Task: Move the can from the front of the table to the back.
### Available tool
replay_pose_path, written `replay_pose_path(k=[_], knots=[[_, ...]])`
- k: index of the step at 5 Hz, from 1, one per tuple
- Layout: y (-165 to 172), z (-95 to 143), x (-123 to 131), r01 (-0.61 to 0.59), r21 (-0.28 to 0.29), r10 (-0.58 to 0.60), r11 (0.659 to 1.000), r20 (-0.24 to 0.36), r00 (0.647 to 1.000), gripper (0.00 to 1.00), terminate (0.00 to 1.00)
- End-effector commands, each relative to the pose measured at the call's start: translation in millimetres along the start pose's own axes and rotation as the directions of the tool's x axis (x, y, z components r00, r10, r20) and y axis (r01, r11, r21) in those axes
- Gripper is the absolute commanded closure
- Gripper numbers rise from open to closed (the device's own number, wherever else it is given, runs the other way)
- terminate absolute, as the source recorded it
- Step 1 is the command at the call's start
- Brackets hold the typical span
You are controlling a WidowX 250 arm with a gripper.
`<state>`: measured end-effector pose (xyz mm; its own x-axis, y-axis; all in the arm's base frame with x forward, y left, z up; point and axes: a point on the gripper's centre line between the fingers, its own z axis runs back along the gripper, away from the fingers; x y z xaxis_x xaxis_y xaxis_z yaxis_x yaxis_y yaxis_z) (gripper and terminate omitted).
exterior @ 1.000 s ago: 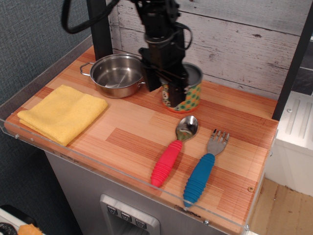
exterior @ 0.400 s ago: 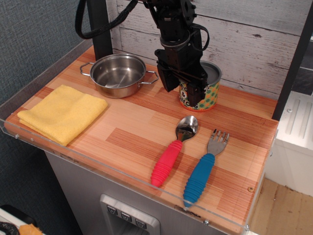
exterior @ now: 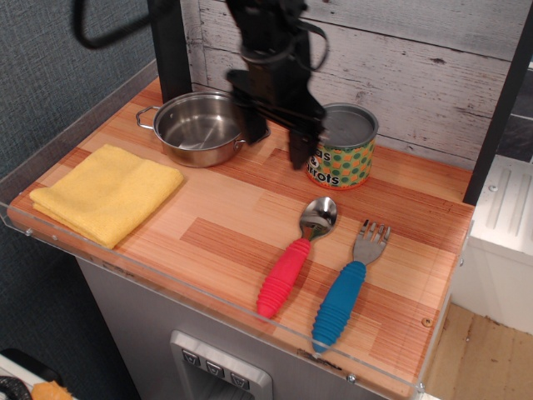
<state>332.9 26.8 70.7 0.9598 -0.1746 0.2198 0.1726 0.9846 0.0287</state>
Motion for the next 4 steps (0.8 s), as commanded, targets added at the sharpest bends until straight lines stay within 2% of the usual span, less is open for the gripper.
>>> replay_pose_path(k=[1,2,3,4], knots=[[6,53,-39,-0.1,0.052,0.1,0.994,-0.002,0.995,0.0,0.0],[-13,68,-58,-0.092,0.041,0.093,0.995,-0.007,0.996,0.0,0.0],[-27,72,-68,-0.06,-0.024,0.06,0.998,-0.022,0.998,0.0,0.0],[-38,76,-76,-0.037,-0.054,0.037,0.998,-0.011,0.999,0.0,0.0]])
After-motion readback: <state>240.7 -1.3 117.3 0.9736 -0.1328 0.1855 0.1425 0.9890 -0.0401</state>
